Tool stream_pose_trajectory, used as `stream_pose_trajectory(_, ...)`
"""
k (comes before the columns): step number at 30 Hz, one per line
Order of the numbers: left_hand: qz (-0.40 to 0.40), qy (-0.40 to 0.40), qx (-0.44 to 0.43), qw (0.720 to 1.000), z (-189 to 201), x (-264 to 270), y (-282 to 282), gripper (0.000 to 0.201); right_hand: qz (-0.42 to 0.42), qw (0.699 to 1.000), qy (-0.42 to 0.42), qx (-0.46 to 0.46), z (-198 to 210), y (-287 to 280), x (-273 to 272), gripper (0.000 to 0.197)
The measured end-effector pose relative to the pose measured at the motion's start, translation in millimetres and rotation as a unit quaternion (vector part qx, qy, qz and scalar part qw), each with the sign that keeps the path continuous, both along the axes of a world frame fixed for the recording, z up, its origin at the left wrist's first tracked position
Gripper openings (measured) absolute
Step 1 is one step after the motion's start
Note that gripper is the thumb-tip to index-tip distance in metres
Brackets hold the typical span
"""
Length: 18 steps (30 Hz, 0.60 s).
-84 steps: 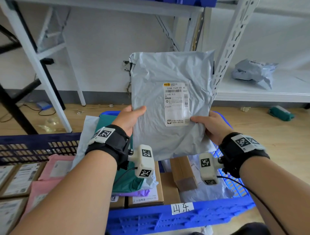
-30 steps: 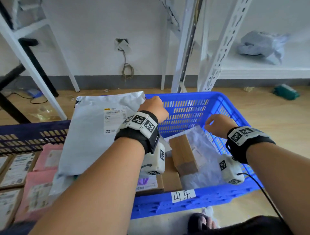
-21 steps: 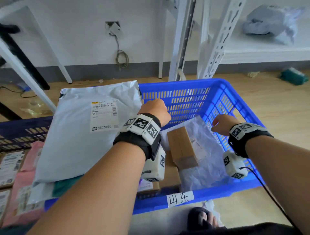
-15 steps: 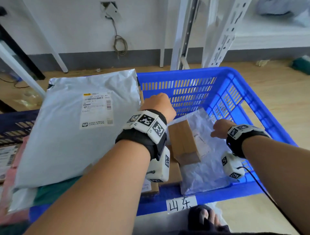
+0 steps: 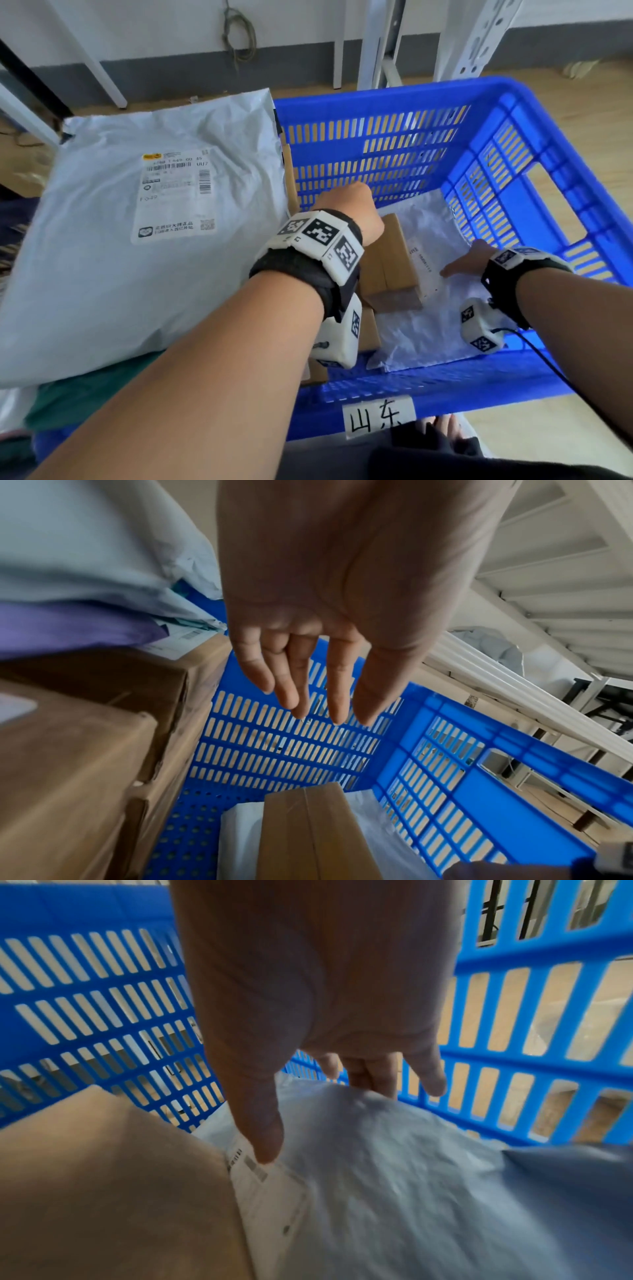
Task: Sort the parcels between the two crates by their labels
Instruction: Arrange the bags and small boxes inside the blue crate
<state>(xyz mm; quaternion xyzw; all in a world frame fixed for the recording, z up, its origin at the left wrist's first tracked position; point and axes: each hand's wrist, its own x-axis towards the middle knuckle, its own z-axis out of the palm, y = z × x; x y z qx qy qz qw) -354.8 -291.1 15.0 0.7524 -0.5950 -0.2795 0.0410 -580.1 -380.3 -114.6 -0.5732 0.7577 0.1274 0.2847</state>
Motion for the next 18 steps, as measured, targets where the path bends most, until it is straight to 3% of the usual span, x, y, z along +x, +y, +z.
stream_pose_trajectory(3, 0.009, -0.015, -0.009, 1.0, -0.6, 0.9, 0.8, 0.025, 0.023, 1.0, -0.012, -0.012, 7.2, -1.8, -0.6, 0.069)
stream_pose_trajectory(7, 0.01, -0.004, -0.018, 1.0, 2.9, 0.9, 4.0, 0.013, 0.051, 0.998, -0.025, 0.004, 22.2, 1.6, 12.0, 0.049)
stream_pose_trajectory(10, 0.015, 0.005, -0.033, 0.999, 12.6, 0.5, 11.2, 0.023, 0.05, 0.998, -0.036, -0.007, 39.7, 1.8, 19.2, 0.045)
stream_pose_trajectory(16, 0.024, 0.033, -0.065, 0.997, 43.0, 4.9, 25.4, 0.018, 0.085, 0.995, -0.005, -0.044, 100.1, 6.4, 31.9, 0.026)
stream_pose_trajectory(18, 0.041, 0.051, -0.083, 0.994, 53.8, 6.4, 31.7, 0.021, 0.085, 0.994, 0.0, -0.073, 123.9, 11.3, 37.1, 0.029)
